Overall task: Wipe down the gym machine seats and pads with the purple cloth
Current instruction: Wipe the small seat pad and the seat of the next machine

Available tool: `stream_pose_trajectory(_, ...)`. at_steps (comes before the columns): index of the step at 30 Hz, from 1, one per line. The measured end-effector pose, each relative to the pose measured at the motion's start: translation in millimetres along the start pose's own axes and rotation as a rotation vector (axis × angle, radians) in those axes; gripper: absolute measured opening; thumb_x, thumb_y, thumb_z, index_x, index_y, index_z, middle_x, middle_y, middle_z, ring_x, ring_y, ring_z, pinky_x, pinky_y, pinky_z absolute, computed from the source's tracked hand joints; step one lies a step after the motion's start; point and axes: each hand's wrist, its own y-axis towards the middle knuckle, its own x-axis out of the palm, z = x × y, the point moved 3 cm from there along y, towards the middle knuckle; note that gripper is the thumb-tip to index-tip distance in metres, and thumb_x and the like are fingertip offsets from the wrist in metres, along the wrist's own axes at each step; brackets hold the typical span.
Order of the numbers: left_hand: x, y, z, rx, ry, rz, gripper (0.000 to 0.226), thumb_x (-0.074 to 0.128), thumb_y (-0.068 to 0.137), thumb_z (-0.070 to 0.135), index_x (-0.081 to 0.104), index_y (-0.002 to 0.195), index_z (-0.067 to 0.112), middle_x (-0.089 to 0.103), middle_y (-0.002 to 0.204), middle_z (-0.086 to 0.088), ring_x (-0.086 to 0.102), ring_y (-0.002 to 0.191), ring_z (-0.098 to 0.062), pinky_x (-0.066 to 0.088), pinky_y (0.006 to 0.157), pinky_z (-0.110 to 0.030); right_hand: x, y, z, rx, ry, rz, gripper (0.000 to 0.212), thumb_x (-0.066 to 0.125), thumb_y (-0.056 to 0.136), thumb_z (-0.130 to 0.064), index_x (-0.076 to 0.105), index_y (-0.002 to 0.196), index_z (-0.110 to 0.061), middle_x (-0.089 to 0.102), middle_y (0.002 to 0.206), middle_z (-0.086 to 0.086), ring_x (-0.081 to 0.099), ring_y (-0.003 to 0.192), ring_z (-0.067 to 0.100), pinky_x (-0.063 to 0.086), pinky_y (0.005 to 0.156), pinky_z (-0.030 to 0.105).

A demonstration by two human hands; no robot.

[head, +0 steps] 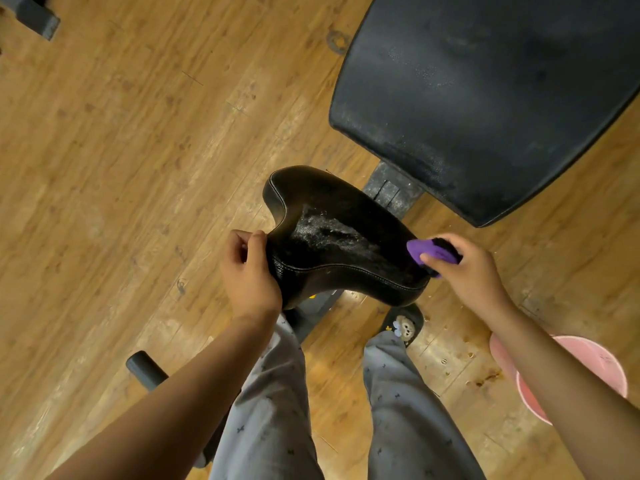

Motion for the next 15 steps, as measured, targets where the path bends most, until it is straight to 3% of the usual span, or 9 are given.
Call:
stream_pose_trajectory(5, 1, -2, 4, 0.015, 0.047, -0.001, 0.027, 0.048, 0.096, 0.011, 0.041, 0.070, 0.013, 0.049, 0.056, 0.026, 0.045, 0.058, 0.008, 0.035, 0.056, -0.008, 5, -42, -12, -0.049, -0.015, 0.025, 0.024, 0.073, 0.081, -0.011, 0.069, 0.101, -0.024, 0.067, 0.092, -0.022, 0.061, 0.090, -0.005, 0.049, 0.071, 0.010)
stream_pose_trajectory(8, 1, -2, 4, 0.019, 0.048, -0.002, 0.027, 0.048, 0.096, 0.011, 0.040, 0.069, 0.012, 0.046, 0.054, 0.024, 0.044, 0.057, 0.007, 0.035, 0.055, -0.008, 7, -29, -3, 0.073, 0.027, 0.201, 0.022, 0.070, 0.085, -0.012, 0.068, 0.106, -0.016, 0.067, 0.094, -0.008, 0.063, 0.090, 0.010, 0.052, 0.072, 0.023)
stream_pose_trajectory(10, 1, -2, 3, 0.018, 0.039, -0.008, 0.028, 0.048, 0.095, 0.010, 0.040, 0.069, 0.012, 0.045, 0.054, 0.022, 0.043, 0.057, 0.006, 0.034, 0.055, -0.008, 14, -30, -8, 0.132, 0.052, 0.329, 0.022, 0.068, 0.086, -0.011, 0.066, 0.108, -0.011, 0.065, 0.096, -0.003, 0.062, 0.089, 0.014, 0.047, 0.068, 0.017)
stream_pose_trajectory(15, 0, 0, 1, 0.027, 0.019, -0.012, 0.031, 0.049, 0.094, 0.010, 0.038, 0.066, 0.016, 0.043, 0.056, 0.017, 0.041, 0.057, 0.004, 0.033, 0.055, -0.012, 59, -62, -52, -0.021, 0.113, 0.334, 0.028, 0.070, 0.083, -0.008, 0.066, 0.109, -0.018, 0.067, 0.102, -0.006, 0.061, 0.091, 0.006, 0.050, 0.072, 0.015)
